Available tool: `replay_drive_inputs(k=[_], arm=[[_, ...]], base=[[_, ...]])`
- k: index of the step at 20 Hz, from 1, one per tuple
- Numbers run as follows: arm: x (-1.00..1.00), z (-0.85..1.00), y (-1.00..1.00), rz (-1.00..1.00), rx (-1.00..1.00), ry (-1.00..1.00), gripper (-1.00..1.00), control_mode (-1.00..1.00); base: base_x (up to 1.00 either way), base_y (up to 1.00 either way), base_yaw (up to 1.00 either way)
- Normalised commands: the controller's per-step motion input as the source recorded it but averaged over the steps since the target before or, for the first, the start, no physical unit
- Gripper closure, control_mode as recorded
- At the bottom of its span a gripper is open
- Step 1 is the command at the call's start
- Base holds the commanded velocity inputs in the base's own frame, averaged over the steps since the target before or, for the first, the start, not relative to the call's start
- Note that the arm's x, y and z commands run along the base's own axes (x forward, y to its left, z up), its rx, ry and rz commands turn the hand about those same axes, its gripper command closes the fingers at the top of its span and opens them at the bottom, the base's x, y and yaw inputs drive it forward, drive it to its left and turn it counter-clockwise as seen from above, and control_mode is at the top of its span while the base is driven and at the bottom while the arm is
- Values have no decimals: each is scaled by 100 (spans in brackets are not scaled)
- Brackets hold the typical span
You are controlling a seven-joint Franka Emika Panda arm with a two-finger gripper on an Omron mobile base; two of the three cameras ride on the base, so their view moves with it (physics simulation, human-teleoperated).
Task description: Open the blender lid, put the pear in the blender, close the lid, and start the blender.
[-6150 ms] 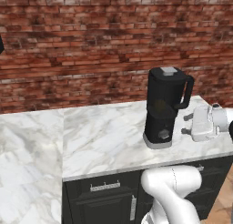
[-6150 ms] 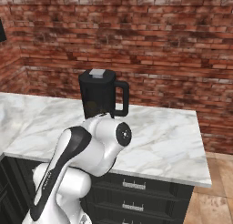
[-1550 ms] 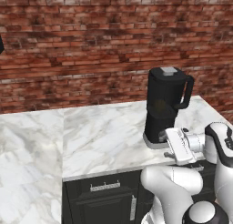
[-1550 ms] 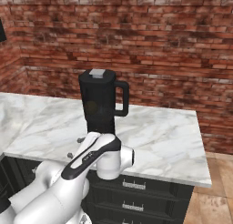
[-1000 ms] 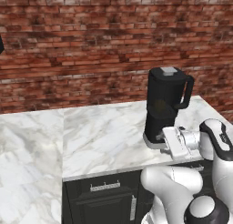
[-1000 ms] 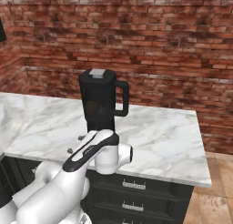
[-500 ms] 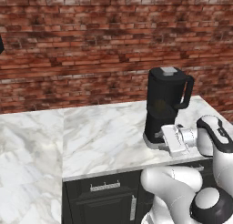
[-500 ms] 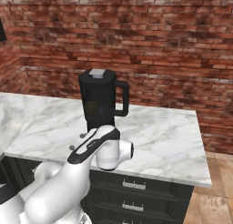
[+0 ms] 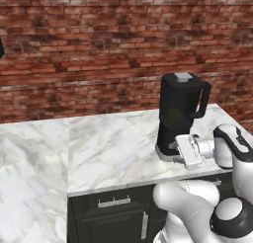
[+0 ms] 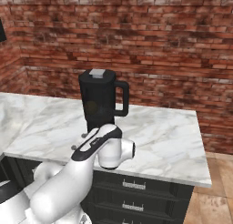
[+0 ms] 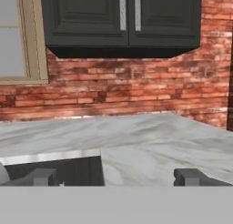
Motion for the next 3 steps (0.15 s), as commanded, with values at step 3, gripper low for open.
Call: replay_drive_inputs(k=[3], arm=[[25,-1,0,0,0,0,-100,-100]], base=[[0,0,0]])
